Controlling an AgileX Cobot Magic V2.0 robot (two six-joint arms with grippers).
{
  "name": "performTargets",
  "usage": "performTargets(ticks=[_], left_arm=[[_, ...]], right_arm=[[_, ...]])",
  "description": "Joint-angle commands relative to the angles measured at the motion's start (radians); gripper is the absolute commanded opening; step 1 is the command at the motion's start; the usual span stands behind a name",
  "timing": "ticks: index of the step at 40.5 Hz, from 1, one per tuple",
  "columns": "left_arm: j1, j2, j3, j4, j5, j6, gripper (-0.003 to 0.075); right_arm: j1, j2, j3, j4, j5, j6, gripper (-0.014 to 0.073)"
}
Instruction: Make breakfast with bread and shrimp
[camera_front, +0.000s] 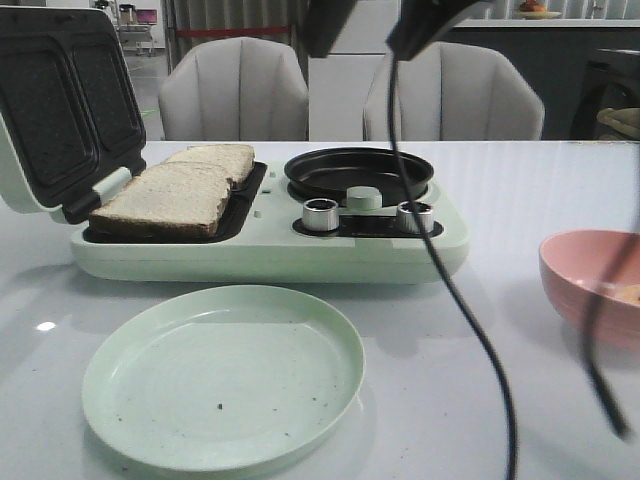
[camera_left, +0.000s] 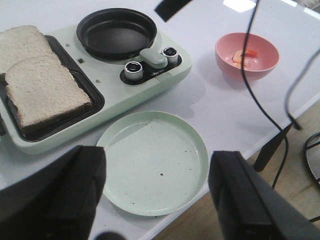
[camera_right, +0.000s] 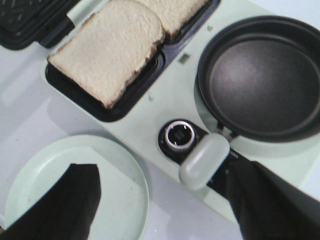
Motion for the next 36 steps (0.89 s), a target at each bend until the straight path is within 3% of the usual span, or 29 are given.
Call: performTargets(ticks=[1, 17, 27, 36], left_arm=[[-0.006, -0.001, -0.027, 0.017, -0.075, -0.009, 0.0499], [-0.006, -0.001, -0.027, 0.017, -0.075, -0.009, 0.0499], [-0.006, -0.001, -0.027, 0.017, -0.075, -0.009, 0.0499], [-0.006, -0.001, -0.027, 0.017, -0.075, -0.009, 0.0499]], right_arm=[[0.001, -0.165, 0.108, -0.018, -0.097, 0.012, 0.0619], [0.001, -0.658, 0.563, -0.047, -0.101, 0.012, 0.0619], [0.000, -0.908, 0.709, -0.063, 0.001, 0.012, 0.0619], [0.000, -1.036, 0.777, -0.080, -0.002, 0.012, 0.0619]])
